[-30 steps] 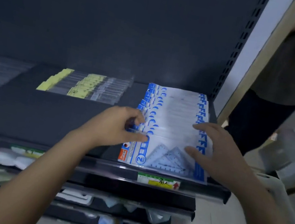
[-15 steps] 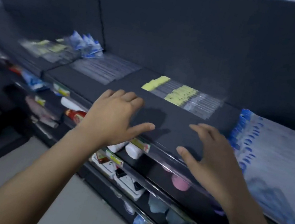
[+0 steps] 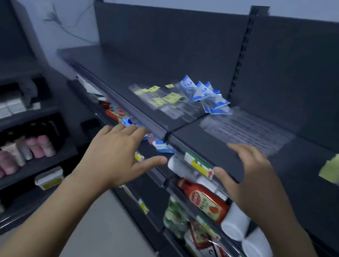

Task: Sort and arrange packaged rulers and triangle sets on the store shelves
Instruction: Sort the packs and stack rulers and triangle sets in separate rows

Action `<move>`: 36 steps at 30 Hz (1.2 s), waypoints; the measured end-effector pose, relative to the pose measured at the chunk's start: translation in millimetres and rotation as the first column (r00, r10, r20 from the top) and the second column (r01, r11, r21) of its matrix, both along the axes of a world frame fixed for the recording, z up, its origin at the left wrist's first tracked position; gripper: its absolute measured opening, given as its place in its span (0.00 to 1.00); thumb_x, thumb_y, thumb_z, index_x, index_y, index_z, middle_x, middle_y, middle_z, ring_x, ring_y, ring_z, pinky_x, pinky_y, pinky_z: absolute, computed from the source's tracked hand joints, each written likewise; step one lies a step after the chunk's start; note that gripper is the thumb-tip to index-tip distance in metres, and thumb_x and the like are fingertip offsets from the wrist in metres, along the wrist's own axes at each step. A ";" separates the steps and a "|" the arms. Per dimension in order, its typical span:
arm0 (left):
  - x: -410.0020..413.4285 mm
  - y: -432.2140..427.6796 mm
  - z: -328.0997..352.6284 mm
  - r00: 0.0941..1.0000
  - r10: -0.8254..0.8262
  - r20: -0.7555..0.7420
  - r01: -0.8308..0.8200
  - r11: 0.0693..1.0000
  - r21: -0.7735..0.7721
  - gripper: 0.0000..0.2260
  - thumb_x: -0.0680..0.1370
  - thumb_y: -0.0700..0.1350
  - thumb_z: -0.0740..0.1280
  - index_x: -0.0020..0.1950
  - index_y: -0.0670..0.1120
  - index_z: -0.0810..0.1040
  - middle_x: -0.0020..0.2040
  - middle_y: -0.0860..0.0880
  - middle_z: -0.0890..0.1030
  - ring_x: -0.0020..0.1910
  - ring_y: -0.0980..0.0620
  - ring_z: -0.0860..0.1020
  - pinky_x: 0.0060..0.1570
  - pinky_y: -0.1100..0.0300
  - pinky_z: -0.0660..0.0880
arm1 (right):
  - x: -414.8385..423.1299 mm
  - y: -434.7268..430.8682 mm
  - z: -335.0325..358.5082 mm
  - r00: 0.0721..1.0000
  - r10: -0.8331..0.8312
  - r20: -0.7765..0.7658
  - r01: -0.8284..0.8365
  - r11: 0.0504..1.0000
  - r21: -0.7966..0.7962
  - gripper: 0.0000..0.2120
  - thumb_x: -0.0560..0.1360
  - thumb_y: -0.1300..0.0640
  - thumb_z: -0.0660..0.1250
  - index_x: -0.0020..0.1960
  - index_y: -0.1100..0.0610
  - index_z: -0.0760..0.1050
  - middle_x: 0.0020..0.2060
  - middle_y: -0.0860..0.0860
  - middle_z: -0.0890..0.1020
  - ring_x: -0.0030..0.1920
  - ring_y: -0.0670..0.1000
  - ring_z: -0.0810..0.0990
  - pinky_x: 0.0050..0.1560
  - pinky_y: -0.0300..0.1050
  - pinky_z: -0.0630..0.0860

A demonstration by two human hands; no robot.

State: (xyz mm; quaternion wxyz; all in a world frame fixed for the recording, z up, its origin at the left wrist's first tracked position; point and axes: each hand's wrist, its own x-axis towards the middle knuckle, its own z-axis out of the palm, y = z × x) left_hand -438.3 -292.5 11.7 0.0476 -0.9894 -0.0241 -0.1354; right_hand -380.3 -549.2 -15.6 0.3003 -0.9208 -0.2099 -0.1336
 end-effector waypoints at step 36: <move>502.6 199.5 -56.0 0.372 -0.858 -0.354 0.632 0.514 -0.580 0.13 0.73 0.59 0.68 0.38 0.53 0.69 0.37 0.57 0.71 0.38 0.56 0.69 0.46 0.57 0.62 | 295.3 273.0 -30.8 0.760 -0.630 -0.160 0.594 0.773 -0.222 0.33 0.67 0.39 0.71 0.67 0.52 0.69 0.63 0.48 0.72 0.63 0.52 0.72 0.64 0.52 0.69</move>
